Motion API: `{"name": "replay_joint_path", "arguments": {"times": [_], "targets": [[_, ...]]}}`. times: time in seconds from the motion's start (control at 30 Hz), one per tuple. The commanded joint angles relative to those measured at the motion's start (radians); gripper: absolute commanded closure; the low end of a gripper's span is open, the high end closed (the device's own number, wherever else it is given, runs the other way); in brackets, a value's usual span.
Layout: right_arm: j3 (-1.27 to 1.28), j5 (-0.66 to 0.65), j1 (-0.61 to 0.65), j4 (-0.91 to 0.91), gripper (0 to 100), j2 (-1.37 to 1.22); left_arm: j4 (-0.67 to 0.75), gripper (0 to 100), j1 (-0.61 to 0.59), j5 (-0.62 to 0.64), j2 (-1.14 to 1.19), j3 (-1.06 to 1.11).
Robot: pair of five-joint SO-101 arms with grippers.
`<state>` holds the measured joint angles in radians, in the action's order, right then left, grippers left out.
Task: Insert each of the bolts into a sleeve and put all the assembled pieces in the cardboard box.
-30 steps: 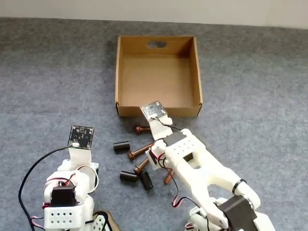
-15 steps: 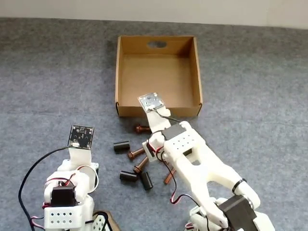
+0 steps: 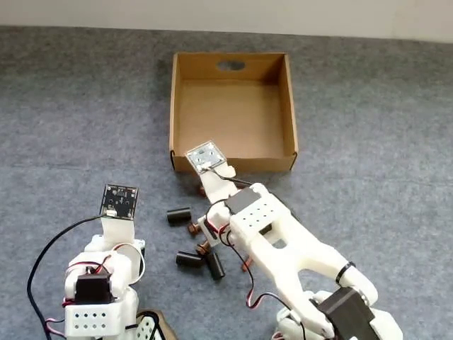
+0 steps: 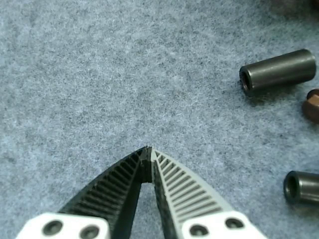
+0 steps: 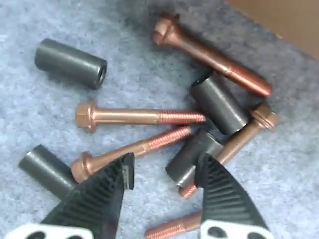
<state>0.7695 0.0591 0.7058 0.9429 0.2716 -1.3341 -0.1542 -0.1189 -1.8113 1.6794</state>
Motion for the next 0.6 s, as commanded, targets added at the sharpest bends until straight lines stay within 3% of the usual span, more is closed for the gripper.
{"name": "replay_joint_path", "arguments": {"times": [0.0,0.3,0.57], "targets": [[-0.010,0.002,-0.047,-0.012,80.3,0.004,-0.005,99,-0.008,0.000,-0.007,0.018],[-0.008,0.002,-0.067,-0.015,80.3,0.004,-0.005,99,-0.008,0.000,-0.007,0.018],[0.102,0.003,-0.067,-0.157,80.7,0.004,-0.005,99,-0.008,0.000,-0.007,0.018]]}}
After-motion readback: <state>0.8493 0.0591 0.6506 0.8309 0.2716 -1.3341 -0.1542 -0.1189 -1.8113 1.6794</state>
